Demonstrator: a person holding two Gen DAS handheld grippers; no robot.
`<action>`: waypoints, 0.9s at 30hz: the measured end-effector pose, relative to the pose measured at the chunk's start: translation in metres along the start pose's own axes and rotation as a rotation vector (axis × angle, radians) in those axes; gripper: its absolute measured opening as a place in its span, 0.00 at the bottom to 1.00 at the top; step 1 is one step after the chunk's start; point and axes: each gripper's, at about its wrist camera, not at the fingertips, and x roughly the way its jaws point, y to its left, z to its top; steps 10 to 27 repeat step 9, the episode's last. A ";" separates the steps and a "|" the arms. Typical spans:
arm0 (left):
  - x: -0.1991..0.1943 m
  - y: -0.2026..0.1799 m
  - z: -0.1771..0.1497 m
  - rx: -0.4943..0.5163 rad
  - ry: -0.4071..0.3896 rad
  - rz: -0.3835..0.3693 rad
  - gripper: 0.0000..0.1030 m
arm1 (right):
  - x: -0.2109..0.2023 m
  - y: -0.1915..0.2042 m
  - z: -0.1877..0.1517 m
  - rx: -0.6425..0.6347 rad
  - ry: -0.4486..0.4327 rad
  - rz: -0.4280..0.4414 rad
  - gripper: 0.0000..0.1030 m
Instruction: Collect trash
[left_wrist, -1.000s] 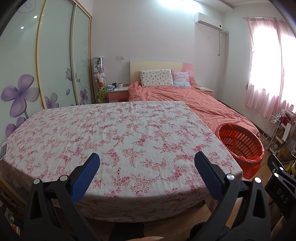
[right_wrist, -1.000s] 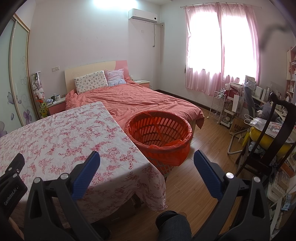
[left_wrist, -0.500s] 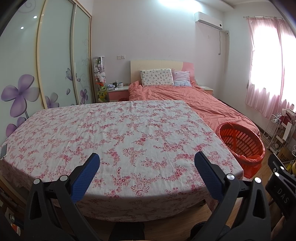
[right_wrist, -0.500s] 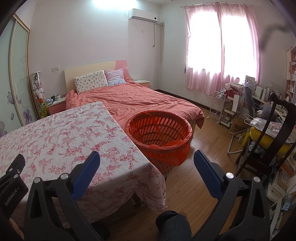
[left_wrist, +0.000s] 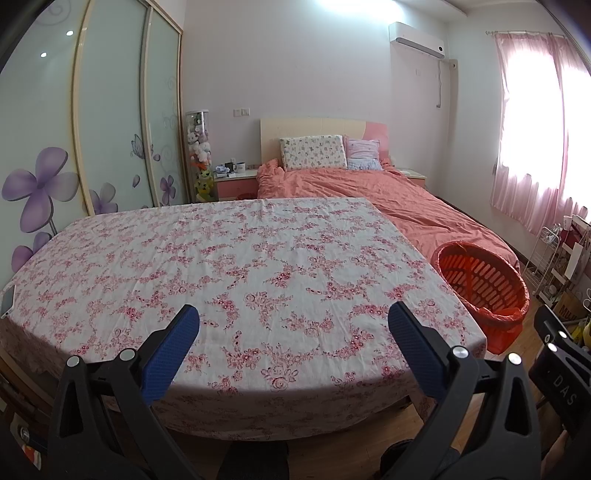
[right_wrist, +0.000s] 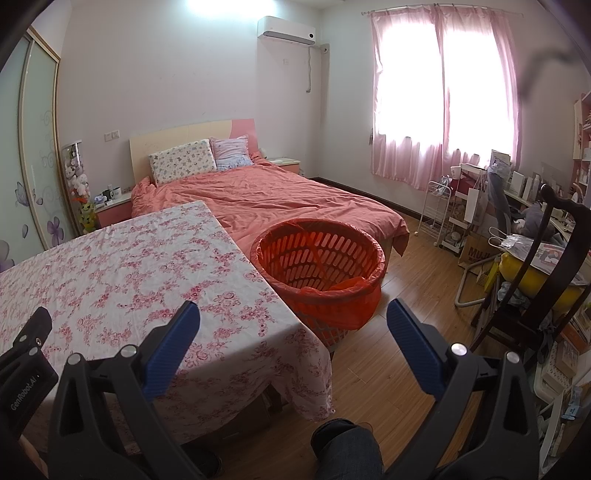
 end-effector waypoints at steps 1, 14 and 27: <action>0.000 0.000 0.000 0.000 0.000 0.001 0.98 | 0.000 0.000 0.000 0.000 0.000 0.000 0.96; 0.001 0.001 -0.002 -0.004 0.005 0.000 0.98 | 0.000 0.001 0.000 -0.001 0.001 0.001 0.96; 0.001 0.001 -0.002 -0.004 0.005 0.000 0.98 | 0.000 0.001 0.000 -0.001 0.001 0.001 0.96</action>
